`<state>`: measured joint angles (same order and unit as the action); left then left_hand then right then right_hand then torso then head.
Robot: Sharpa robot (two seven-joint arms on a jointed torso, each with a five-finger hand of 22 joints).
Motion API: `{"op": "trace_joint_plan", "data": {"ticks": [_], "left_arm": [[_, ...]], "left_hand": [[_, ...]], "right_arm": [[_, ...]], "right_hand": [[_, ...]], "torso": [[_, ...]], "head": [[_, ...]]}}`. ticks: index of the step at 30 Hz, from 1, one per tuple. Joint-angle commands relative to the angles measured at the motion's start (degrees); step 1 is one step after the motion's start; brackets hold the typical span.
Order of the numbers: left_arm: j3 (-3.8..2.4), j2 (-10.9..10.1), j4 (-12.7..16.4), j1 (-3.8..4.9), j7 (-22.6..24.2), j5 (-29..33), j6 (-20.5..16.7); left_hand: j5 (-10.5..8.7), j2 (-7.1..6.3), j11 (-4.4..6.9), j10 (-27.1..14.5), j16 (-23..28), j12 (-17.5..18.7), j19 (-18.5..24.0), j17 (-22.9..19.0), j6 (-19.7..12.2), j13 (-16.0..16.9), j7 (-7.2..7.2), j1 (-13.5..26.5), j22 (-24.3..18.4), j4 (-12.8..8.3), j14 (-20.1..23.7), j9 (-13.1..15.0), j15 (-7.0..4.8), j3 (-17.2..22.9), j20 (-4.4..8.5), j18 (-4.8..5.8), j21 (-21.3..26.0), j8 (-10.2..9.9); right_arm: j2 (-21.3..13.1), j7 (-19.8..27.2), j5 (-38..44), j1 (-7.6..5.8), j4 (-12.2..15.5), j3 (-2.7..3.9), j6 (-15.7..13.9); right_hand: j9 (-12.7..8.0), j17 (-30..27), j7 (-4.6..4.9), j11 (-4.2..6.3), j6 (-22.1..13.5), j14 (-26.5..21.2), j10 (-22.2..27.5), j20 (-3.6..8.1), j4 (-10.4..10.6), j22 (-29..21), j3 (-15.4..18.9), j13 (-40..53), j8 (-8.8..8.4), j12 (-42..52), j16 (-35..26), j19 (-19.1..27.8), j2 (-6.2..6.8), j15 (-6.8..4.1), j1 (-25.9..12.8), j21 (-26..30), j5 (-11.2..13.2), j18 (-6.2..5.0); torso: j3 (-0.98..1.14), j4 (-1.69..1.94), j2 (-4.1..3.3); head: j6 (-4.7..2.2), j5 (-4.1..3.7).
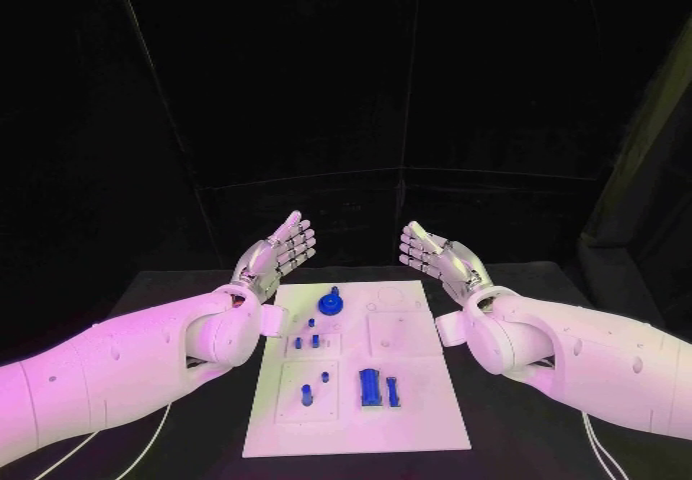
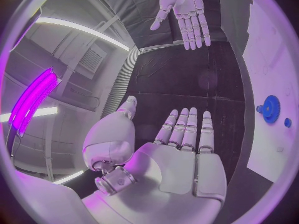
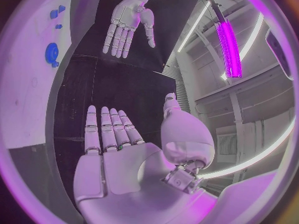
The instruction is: Assemble the parts on the task board
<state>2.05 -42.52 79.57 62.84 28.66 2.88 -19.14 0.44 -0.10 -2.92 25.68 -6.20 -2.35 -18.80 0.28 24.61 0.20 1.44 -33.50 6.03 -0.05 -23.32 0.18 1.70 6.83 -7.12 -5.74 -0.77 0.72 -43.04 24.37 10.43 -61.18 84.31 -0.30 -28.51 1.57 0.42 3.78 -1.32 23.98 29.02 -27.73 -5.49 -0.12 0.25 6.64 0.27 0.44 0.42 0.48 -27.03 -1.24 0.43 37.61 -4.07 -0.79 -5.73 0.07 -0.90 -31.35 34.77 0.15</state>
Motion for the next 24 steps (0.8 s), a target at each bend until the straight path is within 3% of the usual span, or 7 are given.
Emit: {"op": "trace_joint_plan", "data": {"ticks": [1, 2, 3, 4, 5, 6, 24], "left_arm": [[-0.65, -0.65, 3.49, -0.76, 0.86, -1.81, -13.48], [-0.84, -0.86, 4.44, -1.02, 0.90, -1.96, -15.06], [-1.02, -1.05, 5.30, -1.26, 0.93, -2.09, -16.49], [-1.17, -1.22, 6.08, -1.48, 0.96, -2.21, -17.79], [-1.32, -1.38, 6.81, -1.68, 0.99, -2.33, -19.01], [-1.46, -1.53, 7.47, -1.86, 1.02, -2.43, -20.11], [-2.05, -2.17, 10.39, -2.68, 1.14, -2.88, -24.98]], "left_hand": [[-0.44, 0.10, 2.92, -8.66, 2.05, 2.35, 6.33, -0.28, -8.29, -0.20, -1.44, 11.30, -6.03, 0.05, 7.86, -0.18, -1.70, -2.22, 2.41, 5.74, 0.77, -0.72], [-0.44, 0.10, 2.92, -9.12, 2.17, 2.35, 6.68, -0.28, -8.72, -0.20, -1.44, 11.90, -6.03, 0.05, 8.30, -0.18, -1.70, -2.38, 2.54, 5.74, 0.77, -0.72], [-0.44, 0.10, 2.92, -9.77, 6.20, 2.35, 7.14, -0.28, -9.34, -0.20, -1.44, 12.74, -6.03, 0.05, 8.89, -0.18, -1.70, -2.51, 2.72, 5.74, 0.77, -0.72], [-0.44, 0.10, 2.92, -10.40, 6.20, 2.35, 7.62, -0.28, -9.93, -0.20, -1.44, 13.55, -6.03, 0.05, 9.41, -0.18, -1.70, -2.68, 2.89, 5.74, 0.77, -0.72], [-0.44, 0.10, 2.92, -10.98, 6.20, 2.35, 8.05, -0.28, -10.53, -0.20, -1.44, 14.32, -6.03, 0.05, 9.98, -0.18, -1.70, -6.83, 3.05, 5.74, 0.77, -0.72], [-0.44, 0.10, 2.92, -11.59, 6.20, 2.35, 8.50, -0.28, -11.10, -0.20, -1.44, 15.12, -6.03, 0.05, 10.51, -0.18, -1.70, -6.83, 7.12, 5.74, 0.77, -0.72], [-0.44, 0.10, 2.92, -18.99, 6.20, 2.35, 13.81, -0.28, -18.19, -0.20, -1.44, 24.78, -6.03, 0.05, 17.28, -0.18, -1.70, -6.83, 7.12, 5.74, 0.77, -0.72]], "right_arm": [[-0.80, 4.21, -7.63, 0.41, 2.69, 0.18, -11.33], [-0.99, 4.47, -8.25, 0.54, 3.34, 0.21, -12.27], [-1.15, 4.70, -8.78, 0.66, 3.90, 0.23, -13.08], [-1.29, 4.90, -9.22, 0.75, 4.37, 0.25, -13.77], [-1.40, 5.07, -9.61, 0.84, 4.78, 0.27, -14.36], [-1.50, 5.20, -9.92, 0.90, 5.11, 0.28, -14.83], [-1.65, 5.43, -10.43, 1.01, 5.65, 0.30, -15.61]], "right_hand": [[-1.57, -0.42, -3.78, 1.32, -8.08, -9.78, 9.35, 5.49, 0.12, -0.25, -2.26, -0.27, -0.44, -0.42, -0.48, 9.15, 1.24, -0.43, -12.68, 4.07, 0.79, 1.71], [-1.57, -0.42, -3.78, 1.32, -8.49, -10.24, 9.80, 5.49, 0.12, -0.25, -2.38, -0.27, -0.44, -0.42, -0.48, 9.58, 1.24, -0.43, -13.29, 4.07, 0.79, 5.73], [-1.57, -0.42, -3.78, 1.32, -9.11, -11.02, 10.54, 5.49, 0.12, -0.25, -2.45, -0.27, -0.44, -0.42, -0.48, 10.30, 1.24, -0.43, -14.30, 4.07, 0.79, 1.72], [-1.57, -0.42, -3.78, 1.32, -9.65, -11.68, 11.17, 5.49, 0.12, -0.25, -2.58, -0.27, -0.44, -0.42, -0.48, 10.87, 1.24, -0.43, -15.13, 4.07, 0.79, 5.73], [-1.57, -0.42, -3.78, 1.32, -10.24, -12.39, 11.82, 5.49, 0.12, -0.25, -6.64, -0.27, -0.44, -0.42, -0.48, 11.58, 1.24, -0.43, -16.05, 4.07, 0.79, 5.73], [-1.57, -0.42, -3.78, 1.32, -10.80, -13.06, 12.46, 5.49, 0.12, -0.25, -6.64, -0.27, -0.44, -0.42, -0.48, 12.19, 1.24, -0.43, -16.94, 4.07, 0.79, 5.73], [-1.57, -0.42, -3.78, 1.32, -17.67, -21.39, 20.40, 5.49, 0.12, -0.25, -6.64, -0.27, -0.44, -0.42, -0.48, 19.89, 1.24, -0.43, -27.65, 4.07, 0.79, 5.73]], "torso": [[-0.07, 0.90, 0.17], [-0.07, 0.90, 0.17], [-0.07, 0.90, 0.17], [-0.07, 0.90, 0.17], [-0.07, 0.90, 0.17], [-0.07, 0.90, 0.17], [-0.07, 0.90, 0.17]], "head": [[-0.39, -0.15], [-0.39, -0.15], [-0.39, -0.15], [-0.39, -0.15], [-0.39, -0.15], [-0.39, -0.15], [-0.39, -0.15]]}}
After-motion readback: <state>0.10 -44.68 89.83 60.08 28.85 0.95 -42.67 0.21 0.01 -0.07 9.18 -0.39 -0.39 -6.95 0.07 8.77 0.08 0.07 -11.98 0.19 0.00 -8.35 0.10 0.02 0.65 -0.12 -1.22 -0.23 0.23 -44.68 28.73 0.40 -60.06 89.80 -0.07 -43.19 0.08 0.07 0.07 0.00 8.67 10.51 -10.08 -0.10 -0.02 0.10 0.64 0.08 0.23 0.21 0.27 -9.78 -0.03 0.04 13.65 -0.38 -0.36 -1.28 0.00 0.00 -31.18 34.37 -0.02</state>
